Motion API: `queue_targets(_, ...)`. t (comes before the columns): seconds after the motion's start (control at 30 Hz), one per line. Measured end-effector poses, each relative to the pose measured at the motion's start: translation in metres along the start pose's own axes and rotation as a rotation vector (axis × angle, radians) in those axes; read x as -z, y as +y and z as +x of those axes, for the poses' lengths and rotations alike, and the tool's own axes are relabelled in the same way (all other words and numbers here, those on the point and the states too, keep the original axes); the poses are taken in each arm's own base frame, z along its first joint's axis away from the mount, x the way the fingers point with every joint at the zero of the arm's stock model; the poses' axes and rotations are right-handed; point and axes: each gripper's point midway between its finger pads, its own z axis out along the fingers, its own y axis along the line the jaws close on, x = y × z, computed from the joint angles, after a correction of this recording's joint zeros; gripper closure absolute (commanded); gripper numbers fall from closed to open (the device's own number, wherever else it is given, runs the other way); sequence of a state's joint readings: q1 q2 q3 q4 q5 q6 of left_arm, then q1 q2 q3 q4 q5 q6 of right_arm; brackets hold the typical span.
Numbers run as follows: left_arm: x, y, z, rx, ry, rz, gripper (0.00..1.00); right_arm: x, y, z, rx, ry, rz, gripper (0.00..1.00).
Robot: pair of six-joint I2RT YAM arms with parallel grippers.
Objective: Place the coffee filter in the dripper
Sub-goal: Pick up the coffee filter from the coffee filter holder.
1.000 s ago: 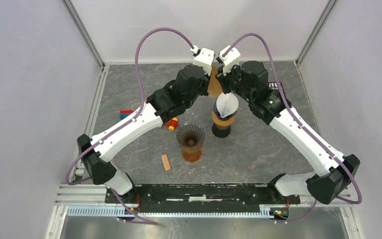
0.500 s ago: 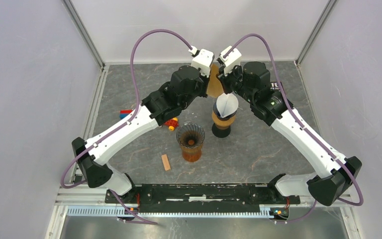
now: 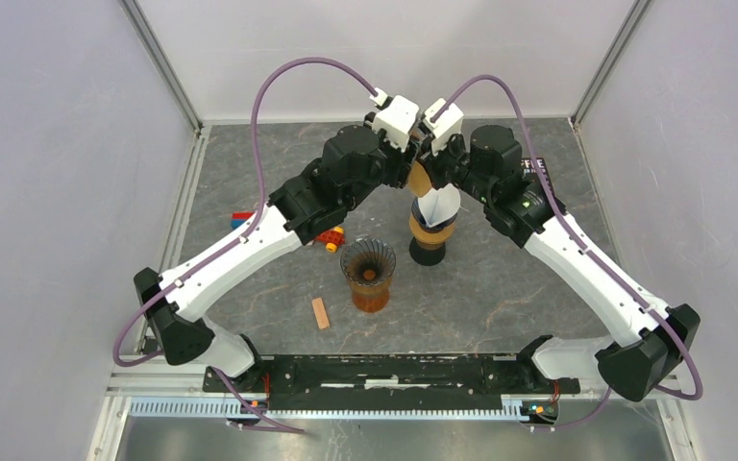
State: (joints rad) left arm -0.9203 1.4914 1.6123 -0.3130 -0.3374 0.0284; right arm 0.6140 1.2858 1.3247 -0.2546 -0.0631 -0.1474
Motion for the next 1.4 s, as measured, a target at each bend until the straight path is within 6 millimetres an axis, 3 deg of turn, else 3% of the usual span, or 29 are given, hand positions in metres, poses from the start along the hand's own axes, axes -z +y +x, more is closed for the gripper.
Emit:
queue_targets(0.33, -0.004, 0.002, 0.002, -0.114, -0.025, 0.007, 0.4, 0.004, 0.003, 0.001, -0.009, -0.018, -0.049, 0.99)
queue_targets(0.63, 0.001, -0.011, 0.002, -0.189, -0.042, 0.145, 0.4, 0.008, 0.005, 0.001, -0.013, -0.033, -0.093, 1.0)
queue_targets(1.0, 0.022, -0.019, -0.001, -0.244, -0.061, 0.323, 0.4, 0.013, 0.027, 0.011, -0.001, -0.049, -0.23, 1.0)
queue_targets(1.4, 0.025, -0.02, 0.01, -0.286, -0.043, 0.397, 0.42, 0.024, 0.042, 0.009, 0.028, -0.081, -0.318, 1.0)
